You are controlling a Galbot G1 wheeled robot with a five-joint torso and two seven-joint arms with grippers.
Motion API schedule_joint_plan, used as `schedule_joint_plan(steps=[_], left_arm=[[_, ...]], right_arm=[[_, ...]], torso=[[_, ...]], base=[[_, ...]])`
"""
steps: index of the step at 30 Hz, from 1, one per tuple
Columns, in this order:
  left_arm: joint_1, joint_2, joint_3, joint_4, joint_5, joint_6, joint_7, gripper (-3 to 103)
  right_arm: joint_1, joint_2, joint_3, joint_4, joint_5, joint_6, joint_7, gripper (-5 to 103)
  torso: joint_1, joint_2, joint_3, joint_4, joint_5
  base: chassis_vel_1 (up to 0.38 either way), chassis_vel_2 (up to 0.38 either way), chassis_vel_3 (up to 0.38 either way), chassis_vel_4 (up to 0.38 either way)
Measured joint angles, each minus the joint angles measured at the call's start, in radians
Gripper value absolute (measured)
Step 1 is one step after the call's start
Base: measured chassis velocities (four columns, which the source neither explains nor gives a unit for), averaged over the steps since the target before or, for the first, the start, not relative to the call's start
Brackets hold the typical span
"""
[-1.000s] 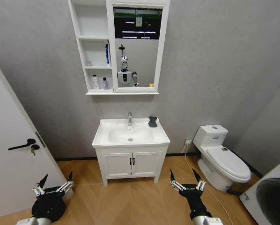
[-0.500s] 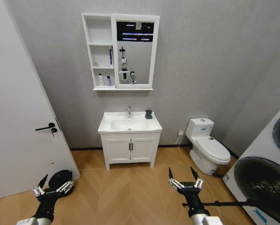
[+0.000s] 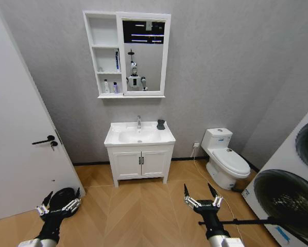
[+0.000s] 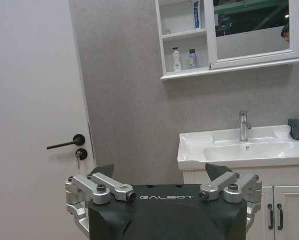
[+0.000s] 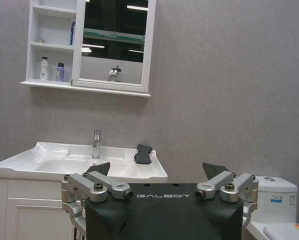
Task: Move facial cleanser and shampoo from washbasin to cabinet, then wipe washbasin with towel.
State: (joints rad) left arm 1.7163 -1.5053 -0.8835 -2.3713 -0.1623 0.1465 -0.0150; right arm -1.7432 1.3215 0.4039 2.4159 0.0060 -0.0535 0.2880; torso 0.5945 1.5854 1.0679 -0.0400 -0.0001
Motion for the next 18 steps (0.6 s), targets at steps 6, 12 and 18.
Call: schedule_joint_plan(steps=[6, 12, 18], left_arm=[[0.000, 0.000, 0.000, 0.000, 0.000, 0.000, 0.000, 100], [0.000, 0.000, 0.000, 0.000, 0.000, 0.000, 0.000, 100], [0.000, 0.000, 0.000, 0.000, 0.000, 0.000, 0.000, 100]], right_arm=[[0.004, 0.000, -0.003, 0.004, 0.001, -0.011, 0.001, 100], [0.002, -0.001, -0.003, 0.005, 0.001, -0.012, 0.001, 100], [0.001, 0.000, -0.002, 0.006, 0.001, -0.012, 0.001, 100]], torso=[[0.000, 0.000, 0.000, 0.0000, 0.0001], [0.000, 0.000, 0.000, 0.0000, 0.0001], [0.000, 0.000, 0.000, 0.0000, 0.0000]], base=[[0.000, 0.000, 0.000, 0.000], [0.000, 0.000, 0.000, 0.000], [0.000, 0.000, 0.000, 0.000]])
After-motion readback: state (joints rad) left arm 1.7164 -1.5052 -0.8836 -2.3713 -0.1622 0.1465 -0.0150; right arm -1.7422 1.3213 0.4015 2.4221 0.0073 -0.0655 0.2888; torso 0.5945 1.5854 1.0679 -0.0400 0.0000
